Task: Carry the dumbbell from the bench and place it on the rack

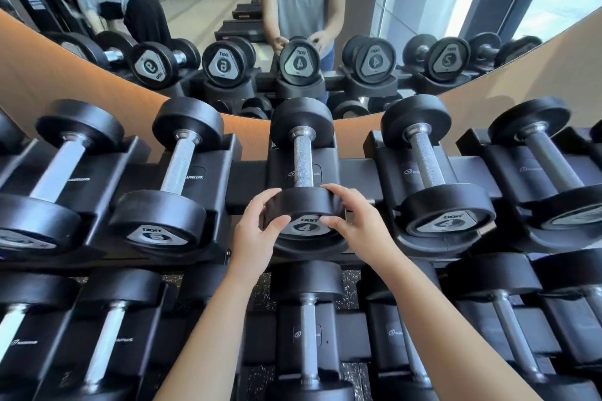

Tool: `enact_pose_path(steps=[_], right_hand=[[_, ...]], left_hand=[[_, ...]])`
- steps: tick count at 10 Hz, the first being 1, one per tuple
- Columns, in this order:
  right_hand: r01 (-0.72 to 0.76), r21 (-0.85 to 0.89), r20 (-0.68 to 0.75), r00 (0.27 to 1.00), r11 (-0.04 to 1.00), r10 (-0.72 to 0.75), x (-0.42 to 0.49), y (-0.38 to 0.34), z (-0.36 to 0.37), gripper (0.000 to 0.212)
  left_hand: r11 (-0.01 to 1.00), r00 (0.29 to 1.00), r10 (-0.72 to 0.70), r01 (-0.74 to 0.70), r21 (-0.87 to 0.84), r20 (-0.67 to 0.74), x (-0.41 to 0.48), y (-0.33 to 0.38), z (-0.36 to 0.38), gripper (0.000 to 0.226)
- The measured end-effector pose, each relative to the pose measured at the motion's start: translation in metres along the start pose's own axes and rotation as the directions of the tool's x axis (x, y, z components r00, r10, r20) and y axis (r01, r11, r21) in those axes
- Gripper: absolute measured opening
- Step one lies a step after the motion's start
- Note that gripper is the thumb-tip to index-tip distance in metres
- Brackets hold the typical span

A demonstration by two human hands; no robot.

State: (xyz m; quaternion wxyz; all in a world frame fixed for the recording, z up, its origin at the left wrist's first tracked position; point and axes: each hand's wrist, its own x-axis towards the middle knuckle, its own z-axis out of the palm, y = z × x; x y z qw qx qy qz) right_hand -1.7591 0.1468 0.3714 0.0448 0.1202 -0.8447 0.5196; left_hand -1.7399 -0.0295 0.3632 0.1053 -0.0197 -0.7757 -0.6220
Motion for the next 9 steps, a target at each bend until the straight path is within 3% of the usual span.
enact_pose_path(steps=[2, 5, 7, 9], right_hand=[[-0.038, 0.007, -0.006, 0.999, 0.999, 0.038, -0.002, -0.003, 0.002, 0.047], [-0.057, -0.036, -0.028, 0.998, 0.998, 0.056, -0.027, -0.012, 0.001, 0.054], [-0.008, -0.296, -0.061, 0.998, 0.955, -0.011, -0.058, -0.025, 0.003, 0.049], [0.024, -0.505, -0.129, 0.986, 0.863, -0.104, -0.104, -0.038, -0.001, 0.047]], left_hand=[[1.0, 0.999, -0.028, 0.028, -0.001, 0.036, -0.003, 0.003, -0.001, 0.041], [0.929, 0.993, 0.121, -0.12, 0.35, 0.019, -0.02, 0.015, -0.001, 0.049], [0.822, 0.976, 0.192, -0.217, 0.526, 0.103, -0.053, 0.029, -0.006, 0.046], [0.733, 0.961, 0.259, -0.263, 0.627, 0.101, -0.094, 0.04, 0.003, 0.041]])
